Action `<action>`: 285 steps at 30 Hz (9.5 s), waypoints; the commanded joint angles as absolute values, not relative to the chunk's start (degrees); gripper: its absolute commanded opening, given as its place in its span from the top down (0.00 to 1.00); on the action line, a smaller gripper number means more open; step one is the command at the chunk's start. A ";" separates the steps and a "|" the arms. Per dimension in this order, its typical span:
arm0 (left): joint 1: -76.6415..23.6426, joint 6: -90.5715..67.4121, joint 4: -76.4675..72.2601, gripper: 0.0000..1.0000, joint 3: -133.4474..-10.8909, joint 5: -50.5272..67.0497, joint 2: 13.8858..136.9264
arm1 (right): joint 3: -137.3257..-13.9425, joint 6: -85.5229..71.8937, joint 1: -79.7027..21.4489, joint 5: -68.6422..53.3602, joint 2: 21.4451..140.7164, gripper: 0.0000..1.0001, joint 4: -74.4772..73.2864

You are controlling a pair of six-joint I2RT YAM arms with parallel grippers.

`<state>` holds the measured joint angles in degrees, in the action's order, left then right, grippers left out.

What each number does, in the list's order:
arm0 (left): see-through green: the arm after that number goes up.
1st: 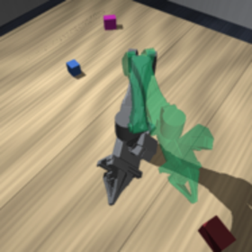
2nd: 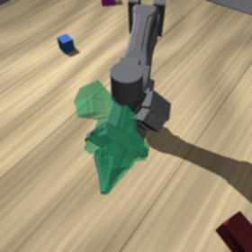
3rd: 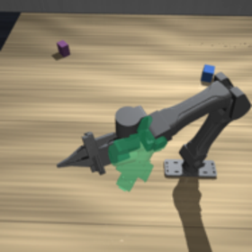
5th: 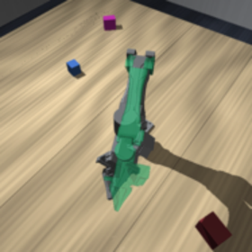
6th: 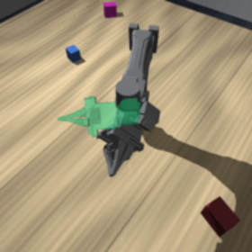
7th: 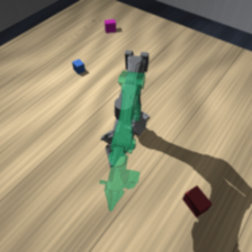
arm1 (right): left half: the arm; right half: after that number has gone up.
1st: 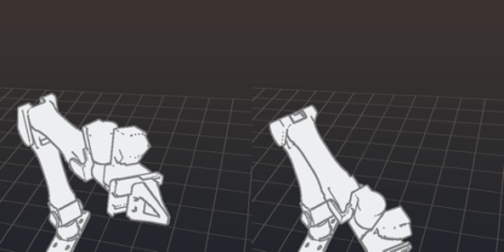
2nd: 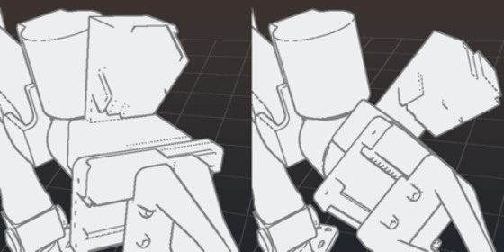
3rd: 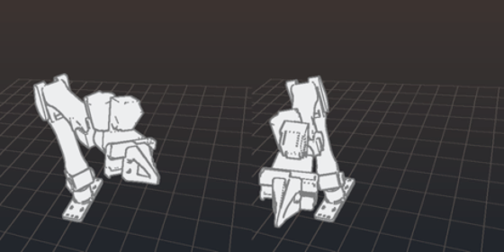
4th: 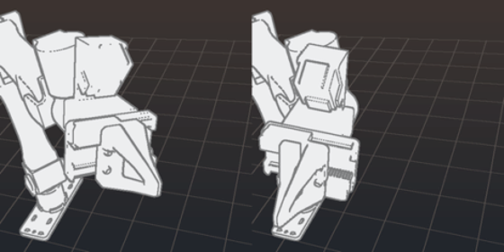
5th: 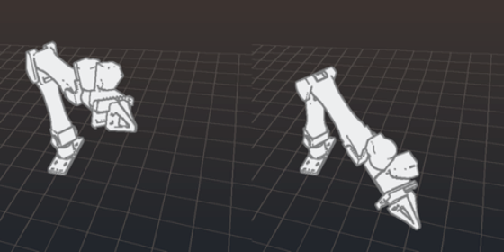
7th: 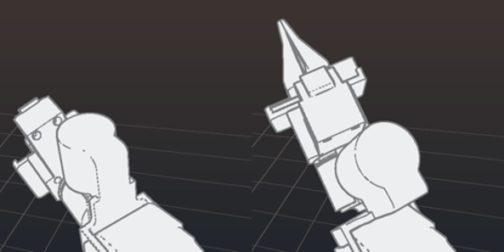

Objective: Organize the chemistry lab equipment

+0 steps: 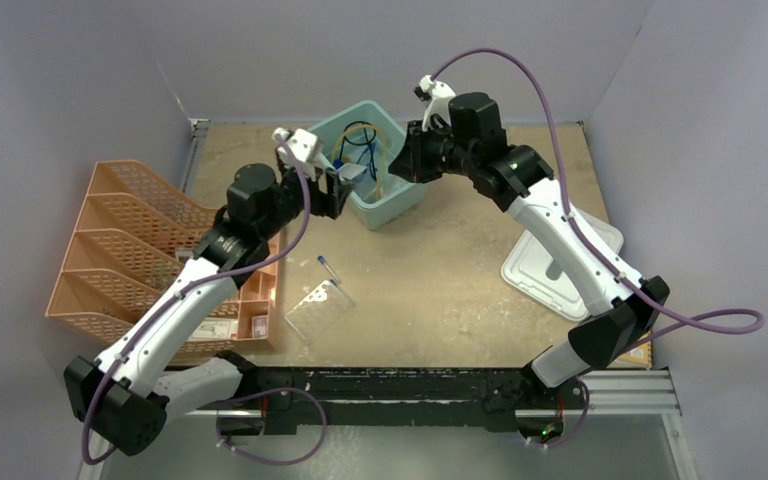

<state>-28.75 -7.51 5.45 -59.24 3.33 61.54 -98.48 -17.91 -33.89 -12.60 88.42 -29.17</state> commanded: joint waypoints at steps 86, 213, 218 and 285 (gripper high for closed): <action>-27.82 -28.78 28.39 0.35 -81.04 -45.97 61.27 | -63.47 4.76 -64.49 5.82 108.48 0.92 26.80; -26.89 -48.81 13.41 0.28 -64.25 10.94 63.85 | -52.44 -18.61 -42.76 -9.35 67.42 0.94 6.15; -26.89 -58.48 22.33 0.27 -68.26 14.84 68.89 | -52.16 -17.38 -42.72 -14.25 66.80 0.94 8.88; -70.54 -59.23 36.10 1.00 -53.05 -65.70 67.34 | -47.27 -28.62 -35.67 -6.54 77.09 0.38 12.48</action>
